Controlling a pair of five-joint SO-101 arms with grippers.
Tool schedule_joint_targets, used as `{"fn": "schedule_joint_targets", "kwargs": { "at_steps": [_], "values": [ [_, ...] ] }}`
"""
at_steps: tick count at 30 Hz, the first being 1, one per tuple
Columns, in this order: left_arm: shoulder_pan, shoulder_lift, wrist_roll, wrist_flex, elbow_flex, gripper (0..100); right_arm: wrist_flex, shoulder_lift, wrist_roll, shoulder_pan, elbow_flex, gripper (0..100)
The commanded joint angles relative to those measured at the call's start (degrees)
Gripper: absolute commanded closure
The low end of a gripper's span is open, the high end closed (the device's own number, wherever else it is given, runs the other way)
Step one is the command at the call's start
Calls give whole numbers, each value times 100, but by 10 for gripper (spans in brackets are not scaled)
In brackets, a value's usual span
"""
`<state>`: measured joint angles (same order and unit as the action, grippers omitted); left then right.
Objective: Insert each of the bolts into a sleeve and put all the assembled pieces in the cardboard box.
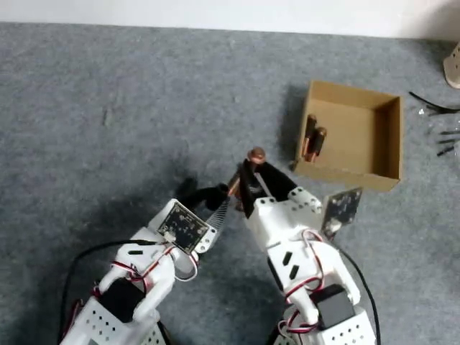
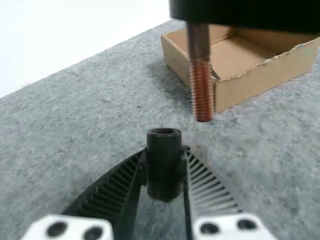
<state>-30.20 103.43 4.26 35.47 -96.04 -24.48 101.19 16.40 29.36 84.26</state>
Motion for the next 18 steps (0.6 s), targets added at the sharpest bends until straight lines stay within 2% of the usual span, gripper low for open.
{"fn": "schedule_joint_targets", "kwargs": {
  "at_steps": [1,7,12,18],
  "values": [
    [-444,101,-26,18,-110,995,-22,453,264,66,4,995],
    [-840,92,-26,123,-110,995,-22,347,299,127,40,995],
    [-620,101,-44,105,-92,995,-127,347,273,382,127,995],
    [-295,101,-53,105,-4,995,-154,347,264,347,198,995]
  ]
}}
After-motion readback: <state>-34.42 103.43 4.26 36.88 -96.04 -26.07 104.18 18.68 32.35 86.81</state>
